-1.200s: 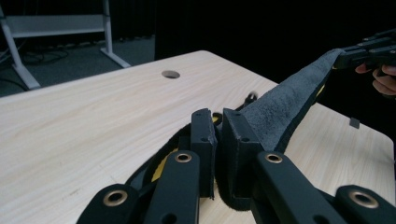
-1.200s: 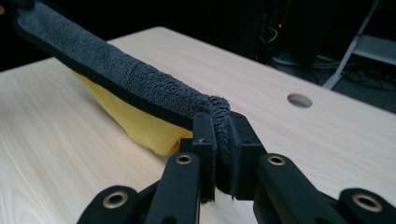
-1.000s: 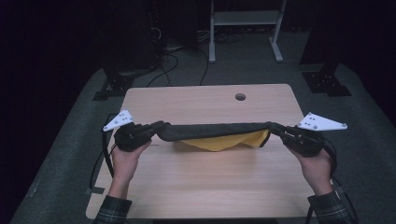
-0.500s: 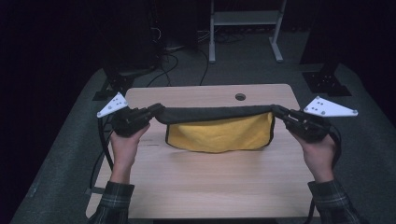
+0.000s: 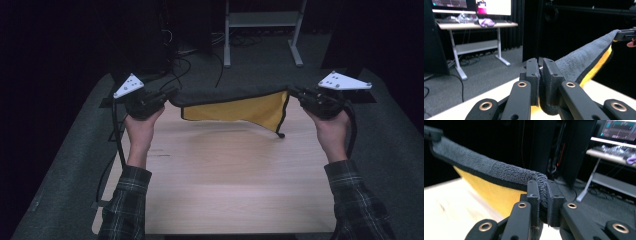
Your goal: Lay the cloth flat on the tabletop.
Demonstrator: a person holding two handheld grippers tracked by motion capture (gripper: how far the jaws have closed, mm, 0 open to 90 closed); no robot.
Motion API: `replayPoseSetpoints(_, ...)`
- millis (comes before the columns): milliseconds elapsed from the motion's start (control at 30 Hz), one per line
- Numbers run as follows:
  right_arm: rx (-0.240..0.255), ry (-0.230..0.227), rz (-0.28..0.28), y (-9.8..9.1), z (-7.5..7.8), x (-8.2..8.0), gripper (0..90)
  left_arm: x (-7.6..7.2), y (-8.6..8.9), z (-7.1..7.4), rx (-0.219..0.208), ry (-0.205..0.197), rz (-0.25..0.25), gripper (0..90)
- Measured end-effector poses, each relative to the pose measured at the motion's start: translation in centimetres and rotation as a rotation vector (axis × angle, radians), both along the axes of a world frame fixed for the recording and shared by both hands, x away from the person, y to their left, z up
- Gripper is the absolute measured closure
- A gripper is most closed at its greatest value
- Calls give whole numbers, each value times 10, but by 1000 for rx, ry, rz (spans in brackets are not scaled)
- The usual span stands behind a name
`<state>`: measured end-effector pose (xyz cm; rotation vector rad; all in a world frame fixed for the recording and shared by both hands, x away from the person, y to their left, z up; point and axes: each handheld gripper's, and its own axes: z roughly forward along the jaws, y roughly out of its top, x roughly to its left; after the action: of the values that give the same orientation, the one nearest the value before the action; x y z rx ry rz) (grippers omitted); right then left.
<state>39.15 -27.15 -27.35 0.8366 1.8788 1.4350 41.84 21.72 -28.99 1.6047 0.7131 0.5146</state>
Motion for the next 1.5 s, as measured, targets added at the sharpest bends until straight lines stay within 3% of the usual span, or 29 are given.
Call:
replayPoseSetpoints(133, -40, 74, 28, 5, -33, -1, 820, 4, 4, -35, 12, 95, 2, 827)
replayPoseSetpoints(167, -45, 104, 36, 7, -48, -2, 819, 4, 5, -42, 13, 117, 0, 826)
replayPoseSetpoints(333, -68, 154, 69, 11, -71, -10, 819, -4, 6, -69, 40, 183, -19, 826)
replayPoseSetpoints(533, -88, 176, 89, 12, -84, -18, 816, -15, 5, -82, 57, 215, -36, 826)
replayPoseSetpoints(800, -105, 252, 132, 6, -111, -34, 814, -33, 7, -99, 93, 273, -62, 826)
replayPoseSetpoints(1167, -164, 307, 207, 2, -132, -80, 814, -74, 11, -114, 143, 320, -105, 826)
replayPoseSetpoints(1500, -213, 367, 264, 2, -150, -107, 812, -107, 13, -135, 187, 390, -137, 825)
